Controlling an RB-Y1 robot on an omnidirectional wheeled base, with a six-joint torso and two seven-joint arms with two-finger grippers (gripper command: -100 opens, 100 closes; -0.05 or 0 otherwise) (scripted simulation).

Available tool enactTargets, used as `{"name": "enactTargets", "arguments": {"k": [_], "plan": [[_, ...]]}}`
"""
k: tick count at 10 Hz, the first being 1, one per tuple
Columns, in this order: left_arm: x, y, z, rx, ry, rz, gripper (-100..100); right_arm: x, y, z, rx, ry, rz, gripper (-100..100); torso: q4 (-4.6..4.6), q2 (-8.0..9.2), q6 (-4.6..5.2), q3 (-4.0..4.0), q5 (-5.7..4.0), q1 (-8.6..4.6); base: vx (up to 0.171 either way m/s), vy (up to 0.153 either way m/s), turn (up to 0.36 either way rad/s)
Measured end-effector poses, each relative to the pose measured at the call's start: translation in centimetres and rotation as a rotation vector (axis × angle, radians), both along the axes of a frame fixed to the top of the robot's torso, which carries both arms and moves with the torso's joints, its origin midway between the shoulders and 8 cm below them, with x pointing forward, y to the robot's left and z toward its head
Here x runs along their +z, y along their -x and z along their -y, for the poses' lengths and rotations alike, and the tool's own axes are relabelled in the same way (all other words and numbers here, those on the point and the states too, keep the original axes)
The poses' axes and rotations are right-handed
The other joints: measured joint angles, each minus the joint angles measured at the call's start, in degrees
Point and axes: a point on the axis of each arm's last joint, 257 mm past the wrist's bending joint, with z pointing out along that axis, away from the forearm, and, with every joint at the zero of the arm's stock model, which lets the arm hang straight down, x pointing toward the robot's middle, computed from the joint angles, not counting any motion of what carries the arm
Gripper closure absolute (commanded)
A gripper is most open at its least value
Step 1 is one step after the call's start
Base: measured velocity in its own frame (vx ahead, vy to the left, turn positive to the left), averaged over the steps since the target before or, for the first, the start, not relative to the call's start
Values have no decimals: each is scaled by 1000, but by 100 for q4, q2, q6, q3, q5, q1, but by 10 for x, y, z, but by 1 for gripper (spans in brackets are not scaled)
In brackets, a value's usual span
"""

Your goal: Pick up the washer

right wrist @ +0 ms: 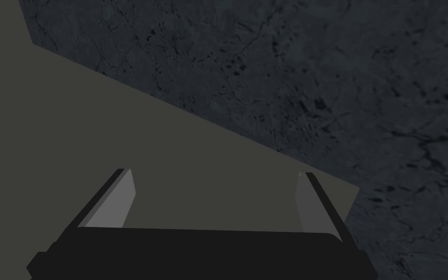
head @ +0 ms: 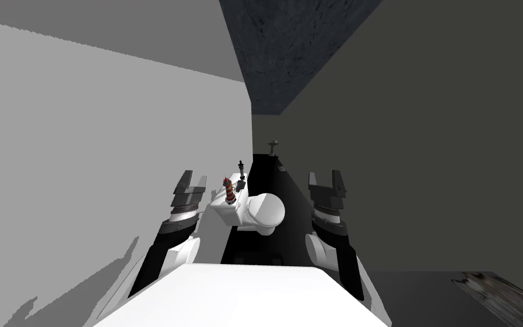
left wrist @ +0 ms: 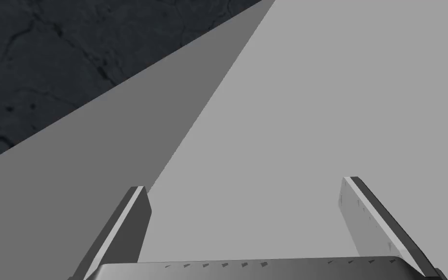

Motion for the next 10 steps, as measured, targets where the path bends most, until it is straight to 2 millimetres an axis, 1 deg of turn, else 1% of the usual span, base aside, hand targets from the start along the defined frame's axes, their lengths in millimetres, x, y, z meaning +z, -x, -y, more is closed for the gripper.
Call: {"name": "enactTargets", "arguments": {"k": [2, 3, 10], "plan": [[-10, -12, 3, -22, -26, -47, -100, 0, 0, 0, 0, 0, 0, 0, 0, 1, 1, 1, -1, -4, -9, -20, -79], [-17, -19, 2, -29, -33, -75, -100, 0, 0, 0, 0, 0, 0, 0, 0, 2, 1, 1, -1, -6, -7, -15, -27], [-44, -54, -7, -36, -33, -210, -100, 0, 0, 0, 0, 0, 0, 0, 0, 1, 0, 1, -2, -8, -6, -20, -65]]}}
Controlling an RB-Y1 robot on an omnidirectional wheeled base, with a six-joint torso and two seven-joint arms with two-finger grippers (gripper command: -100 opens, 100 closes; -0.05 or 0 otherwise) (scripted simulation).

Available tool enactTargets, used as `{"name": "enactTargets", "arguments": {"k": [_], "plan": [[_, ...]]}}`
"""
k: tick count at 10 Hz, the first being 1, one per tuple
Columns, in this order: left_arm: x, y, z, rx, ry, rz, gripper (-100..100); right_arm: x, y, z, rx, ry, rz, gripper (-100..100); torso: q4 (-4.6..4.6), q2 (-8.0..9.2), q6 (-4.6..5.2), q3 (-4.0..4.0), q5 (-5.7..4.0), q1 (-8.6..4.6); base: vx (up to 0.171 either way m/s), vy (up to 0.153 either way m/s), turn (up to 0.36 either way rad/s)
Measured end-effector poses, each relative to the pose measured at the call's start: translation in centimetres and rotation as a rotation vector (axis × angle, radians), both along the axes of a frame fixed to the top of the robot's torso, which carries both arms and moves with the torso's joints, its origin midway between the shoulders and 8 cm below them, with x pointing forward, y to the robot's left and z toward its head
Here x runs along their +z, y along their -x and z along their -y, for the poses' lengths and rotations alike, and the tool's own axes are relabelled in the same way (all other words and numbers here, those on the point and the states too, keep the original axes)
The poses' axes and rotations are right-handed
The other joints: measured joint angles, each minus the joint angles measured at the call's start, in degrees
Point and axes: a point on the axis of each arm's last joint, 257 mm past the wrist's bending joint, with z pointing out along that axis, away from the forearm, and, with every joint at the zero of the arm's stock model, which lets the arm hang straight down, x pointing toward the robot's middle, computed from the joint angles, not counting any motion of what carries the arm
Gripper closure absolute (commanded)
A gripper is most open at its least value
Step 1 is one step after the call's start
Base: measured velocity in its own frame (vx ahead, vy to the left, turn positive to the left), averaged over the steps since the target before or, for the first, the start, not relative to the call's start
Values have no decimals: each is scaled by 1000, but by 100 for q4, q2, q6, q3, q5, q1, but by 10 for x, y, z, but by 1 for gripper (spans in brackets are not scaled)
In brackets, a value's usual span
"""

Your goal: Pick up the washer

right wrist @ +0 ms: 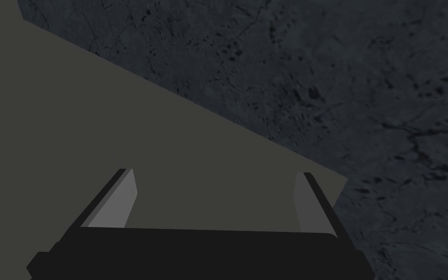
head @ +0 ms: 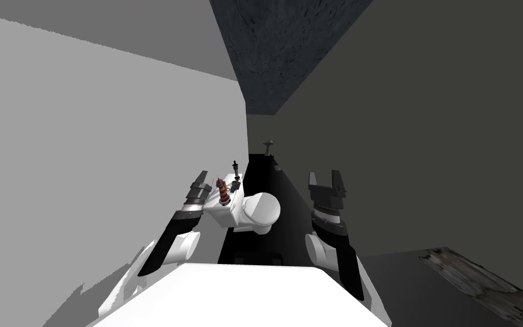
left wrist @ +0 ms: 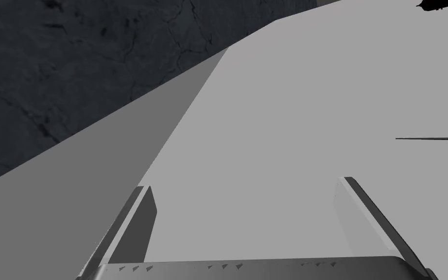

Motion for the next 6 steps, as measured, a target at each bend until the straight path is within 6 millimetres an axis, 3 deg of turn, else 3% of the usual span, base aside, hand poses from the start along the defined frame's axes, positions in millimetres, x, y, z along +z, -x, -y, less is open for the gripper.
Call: {"name": "enactTargets", "arguments": {"k": [6], "plan": [[-34, -33, -12, 13, 18, -139, -100, 0, 0, 0, 0, 0, 0, 0, 0, 1, -1, 1, 0, 0, -8, -24, -83]]}}
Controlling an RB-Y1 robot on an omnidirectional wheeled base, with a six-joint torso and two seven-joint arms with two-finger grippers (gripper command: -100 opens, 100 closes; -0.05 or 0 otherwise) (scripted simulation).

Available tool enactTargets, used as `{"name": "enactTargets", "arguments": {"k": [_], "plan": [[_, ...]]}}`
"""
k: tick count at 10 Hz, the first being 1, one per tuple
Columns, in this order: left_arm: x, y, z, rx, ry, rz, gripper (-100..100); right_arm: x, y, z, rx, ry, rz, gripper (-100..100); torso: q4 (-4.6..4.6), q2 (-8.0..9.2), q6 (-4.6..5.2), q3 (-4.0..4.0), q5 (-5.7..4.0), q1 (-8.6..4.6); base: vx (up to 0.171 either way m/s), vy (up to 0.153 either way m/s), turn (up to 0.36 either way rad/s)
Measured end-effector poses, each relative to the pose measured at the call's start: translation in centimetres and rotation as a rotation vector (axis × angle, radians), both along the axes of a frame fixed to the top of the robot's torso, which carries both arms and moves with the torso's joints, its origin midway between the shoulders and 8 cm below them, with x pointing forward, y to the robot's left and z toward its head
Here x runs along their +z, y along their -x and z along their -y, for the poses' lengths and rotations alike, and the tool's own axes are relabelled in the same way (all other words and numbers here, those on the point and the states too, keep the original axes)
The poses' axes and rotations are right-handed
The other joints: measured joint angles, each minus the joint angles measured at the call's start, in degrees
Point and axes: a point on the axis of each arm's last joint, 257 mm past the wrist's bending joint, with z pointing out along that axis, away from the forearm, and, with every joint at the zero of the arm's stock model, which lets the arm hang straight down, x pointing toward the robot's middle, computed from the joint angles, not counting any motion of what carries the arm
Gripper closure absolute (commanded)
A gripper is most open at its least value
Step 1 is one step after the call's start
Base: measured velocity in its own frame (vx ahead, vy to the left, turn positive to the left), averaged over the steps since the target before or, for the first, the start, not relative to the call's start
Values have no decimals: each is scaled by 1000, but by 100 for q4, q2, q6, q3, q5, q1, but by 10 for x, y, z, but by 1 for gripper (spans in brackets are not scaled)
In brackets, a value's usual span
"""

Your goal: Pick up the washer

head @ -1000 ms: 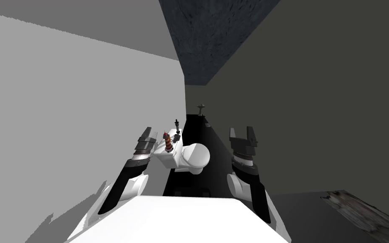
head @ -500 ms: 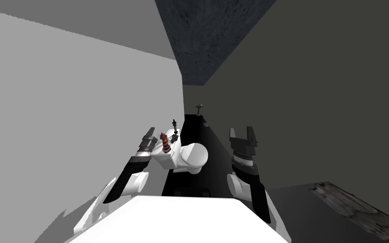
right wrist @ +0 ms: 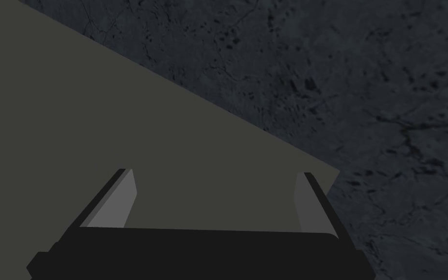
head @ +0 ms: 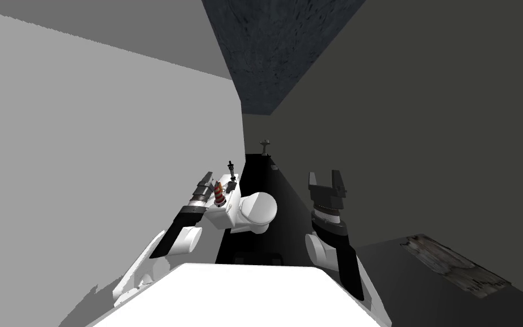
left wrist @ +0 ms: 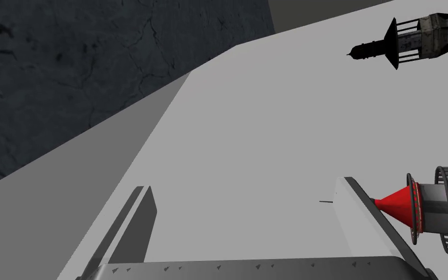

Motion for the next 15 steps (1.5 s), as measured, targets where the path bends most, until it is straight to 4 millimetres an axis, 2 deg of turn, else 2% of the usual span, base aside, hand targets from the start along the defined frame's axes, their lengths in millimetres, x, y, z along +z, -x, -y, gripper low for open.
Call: {"name": "enactTargets", "arguments": {"k": [8, 12, 15], "plan": [[-54, -42, -23, 37, 40, -209, -100, 0, 0, 0, 0, 0, 0, 0, 0, -1, -1, 0, 0, 2, -7, -23, -72], [-74, -54, -31, 57, 57, -302, -100, 0, 0, 0, 0, 0, 0, 0, 0, -1, 0, 0, 0, 1, -4, -17, -85], [-98, -67, -39, 76, 74, -388, -100, 0, 0, 0, 0, 0, 0, 0, 0, -1, -3, 0, 1, 6, -3, -8, -48]]}}
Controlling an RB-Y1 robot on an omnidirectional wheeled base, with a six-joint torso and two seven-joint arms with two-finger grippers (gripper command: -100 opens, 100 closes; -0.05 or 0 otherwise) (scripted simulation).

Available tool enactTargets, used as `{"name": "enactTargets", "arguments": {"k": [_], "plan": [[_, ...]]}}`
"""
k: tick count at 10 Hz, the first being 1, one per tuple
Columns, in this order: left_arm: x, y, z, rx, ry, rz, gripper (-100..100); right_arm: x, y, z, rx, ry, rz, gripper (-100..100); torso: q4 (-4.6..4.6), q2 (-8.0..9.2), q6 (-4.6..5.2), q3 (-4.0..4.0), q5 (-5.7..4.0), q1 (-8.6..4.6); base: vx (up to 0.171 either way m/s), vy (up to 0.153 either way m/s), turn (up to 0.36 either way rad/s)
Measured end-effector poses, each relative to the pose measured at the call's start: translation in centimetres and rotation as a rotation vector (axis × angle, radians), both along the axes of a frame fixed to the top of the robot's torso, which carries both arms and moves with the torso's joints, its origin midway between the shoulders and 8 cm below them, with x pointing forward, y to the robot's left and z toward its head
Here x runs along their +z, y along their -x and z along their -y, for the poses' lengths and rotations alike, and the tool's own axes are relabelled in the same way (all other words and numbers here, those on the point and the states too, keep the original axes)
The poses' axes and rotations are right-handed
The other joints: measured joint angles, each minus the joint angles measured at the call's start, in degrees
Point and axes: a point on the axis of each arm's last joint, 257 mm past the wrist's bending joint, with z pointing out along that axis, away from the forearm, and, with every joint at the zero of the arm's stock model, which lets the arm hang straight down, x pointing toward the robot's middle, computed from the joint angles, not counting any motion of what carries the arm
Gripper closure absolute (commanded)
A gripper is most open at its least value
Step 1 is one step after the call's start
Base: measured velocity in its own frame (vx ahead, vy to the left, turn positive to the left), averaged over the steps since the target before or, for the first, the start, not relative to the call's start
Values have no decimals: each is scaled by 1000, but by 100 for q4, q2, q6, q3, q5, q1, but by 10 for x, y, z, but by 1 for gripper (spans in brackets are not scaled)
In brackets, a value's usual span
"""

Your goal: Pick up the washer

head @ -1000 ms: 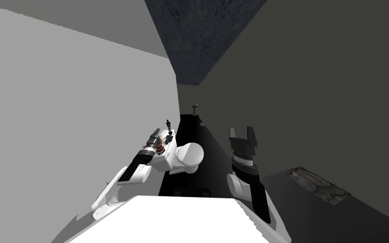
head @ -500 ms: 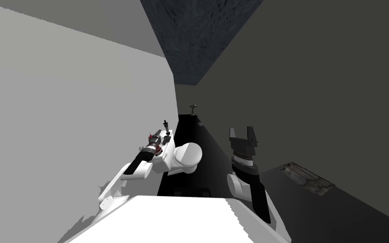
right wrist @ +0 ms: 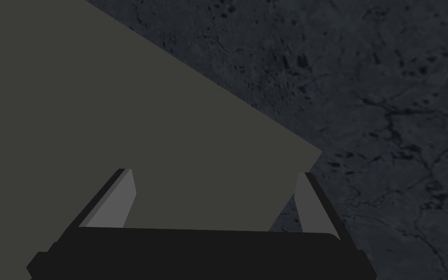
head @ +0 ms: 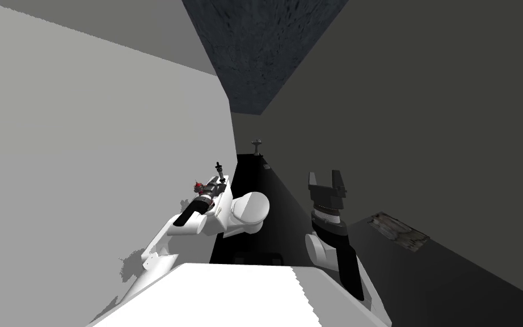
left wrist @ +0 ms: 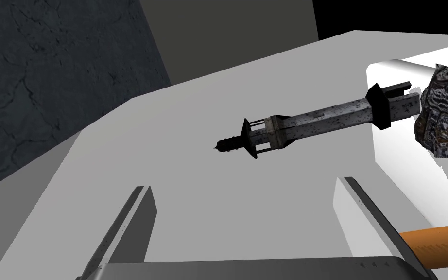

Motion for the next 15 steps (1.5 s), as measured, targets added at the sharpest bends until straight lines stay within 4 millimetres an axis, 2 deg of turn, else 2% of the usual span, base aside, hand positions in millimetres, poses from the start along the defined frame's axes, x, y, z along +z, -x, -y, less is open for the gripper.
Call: {"name": "enactTargets", "arguments": {"k": [11, 15], "plan": [[-61, -27, -22, 51, 35, -266, -100, 0, 0, 0, 0, 0, 0, 0, 0, -2, 1, -1, 2, 11, -1, 5, -52], [-83, -31, -26, 67, 43, -362, -100, 0, 0, 0, 0, 0, 0, 0, 0, 0, -2, 0, 2, 11, -2, 18, -23]]}}
